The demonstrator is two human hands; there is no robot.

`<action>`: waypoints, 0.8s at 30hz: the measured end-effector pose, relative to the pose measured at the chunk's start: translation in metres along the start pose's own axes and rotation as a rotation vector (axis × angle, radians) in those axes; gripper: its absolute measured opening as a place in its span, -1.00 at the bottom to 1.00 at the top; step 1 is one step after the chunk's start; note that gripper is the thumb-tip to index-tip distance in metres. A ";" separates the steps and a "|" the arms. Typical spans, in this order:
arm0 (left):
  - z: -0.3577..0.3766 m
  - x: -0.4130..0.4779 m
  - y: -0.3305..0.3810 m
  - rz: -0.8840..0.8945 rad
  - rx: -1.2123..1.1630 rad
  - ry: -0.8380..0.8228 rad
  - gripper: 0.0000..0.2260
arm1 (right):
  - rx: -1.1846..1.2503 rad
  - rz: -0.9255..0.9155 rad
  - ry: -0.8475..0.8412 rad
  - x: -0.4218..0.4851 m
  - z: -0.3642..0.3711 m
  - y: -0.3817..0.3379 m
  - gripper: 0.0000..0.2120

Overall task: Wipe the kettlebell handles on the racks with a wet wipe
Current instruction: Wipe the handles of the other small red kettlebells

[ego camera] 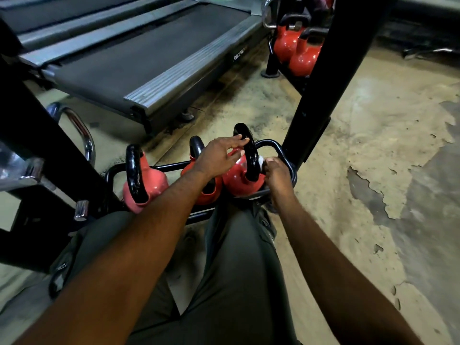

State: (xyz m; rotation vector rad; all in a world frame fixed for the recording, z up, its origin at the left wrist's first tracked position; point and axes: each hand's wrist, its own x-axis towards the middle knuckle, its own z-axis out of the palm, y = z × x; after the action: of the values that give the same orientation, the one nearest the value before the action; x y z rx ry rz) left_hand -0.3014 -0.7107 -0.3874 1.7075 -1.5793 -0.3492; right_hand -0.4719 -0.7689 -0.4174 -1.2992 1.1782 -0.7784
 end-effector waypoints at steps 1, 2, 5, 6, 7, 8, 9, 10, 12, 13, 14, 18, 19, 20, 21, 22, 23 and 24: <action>0.000 0.001 0.001 -0.005 -0.004 0.004 -0.67 | -0.044 -0.094 0.031 -0.009 -0.002 0.008 -0.78; -0.002 0.001 0.000 -0.018 -0.007 0.014 -0.67 | -0.118 -0.229 0.065 -0.017 -0.002 0.014 -0.81; -0.006 0.002 -0.004 -0.042 -0.008 0.030 -0.68 | -0.300 -0.609 0.178 -0.029 0.011 0.019 -0.93; -0.004 0.001 -0.004 -0.030 0.000 0.017 -0.68 | -0.361 -0.669 0.214 -0.028 0.014 0.019 -0.92; -0.001 0.001 -0.002 -0.012 0.013 -0.002 -0.67 | -0.444 -0.707 0.254 -0.024 0.015 0.019 -0.91; 0.001 0.001 0.000 0.004 0.029 -0.019 -0.65 | -0.554 -0.743 0.302 -0.019 0.017 0.019 -0.90; 0.002 0.001 0.001 0.010 0.045 -0.031 -0.63 | -0.669 -0.783 0.338 -0.014 0.018 0.020 -0.87; 0.002 0.000 0.001 0.012 0.063 -0.036 -0.61 | -0.762 -0.813 0.351 -0.012 0.022 0.021 -0.85; -0.003 -0.004 -0.003 0.016 0.097 -0.036 -0.59 | -0.889 -0.855 0.334 -0.017 0.029 0.025 -0.85; -0.005 -0.006 -0.005 0.015 0.115 -0.039 -0.58 | -0.913 -0.860 0.332 -0.021 0.029 0.029 -0.87; -0.005 -0.007 -0.007 0.016 0.133 -0.043 -0.58 | -0.892 -0.841 0.333 -0.025 0.025 0.035 -0.90; -0.001 -0.005 -0.004 0.051 0.153 -0.019 -0.62 | -0.386 -0.599 0.269 -0.032 -0.003 0.046 -0.81; -0.001 -0.003 -0.004 0.058 0.159 0.005 -0.64 | -0.241 -0.495 0.188 -0.028 -0.004 0.045 -0.77; -0.001 -0.002 -0.005 0.064 0.165 0.028 -0.67 | -0.150 -0.408 0.096 -0.022 -0.003 0.044 -0.73; -0.001 -0.001 -0.005 0.069 0.168 0.043 -0.68 | -0.105 -0.357 0.010 -0.017 -0.003 0.042 -0.69; 0.001 0.000 -0.005 0.072 0.169 0.046 -0.69 | -0.071 -0.326 -0.075 -0.011 -0.004 0.043 -0.65; 0.002 0.001 -0.004 0.076 0.173 0.039 -0.70 | -0.040 -0.293 -0.149 -0.008 -0.006 0.041 -0.63; 0.002 0.002 -0.004 0.085 0.185 0.026 -0.70 | -0.007 -0.257 -0.214 -0.006 -0.009 0.039 -0.63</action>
State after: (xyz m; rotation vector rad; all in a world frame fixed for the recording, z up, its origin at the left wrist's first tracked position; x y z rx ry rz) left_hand -0.2994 -0.7133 -0.3915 1.7679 -1.7037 -0.1413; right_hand -0.4886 -0.7595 -0.4527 -1.5187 0.8549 -0.7972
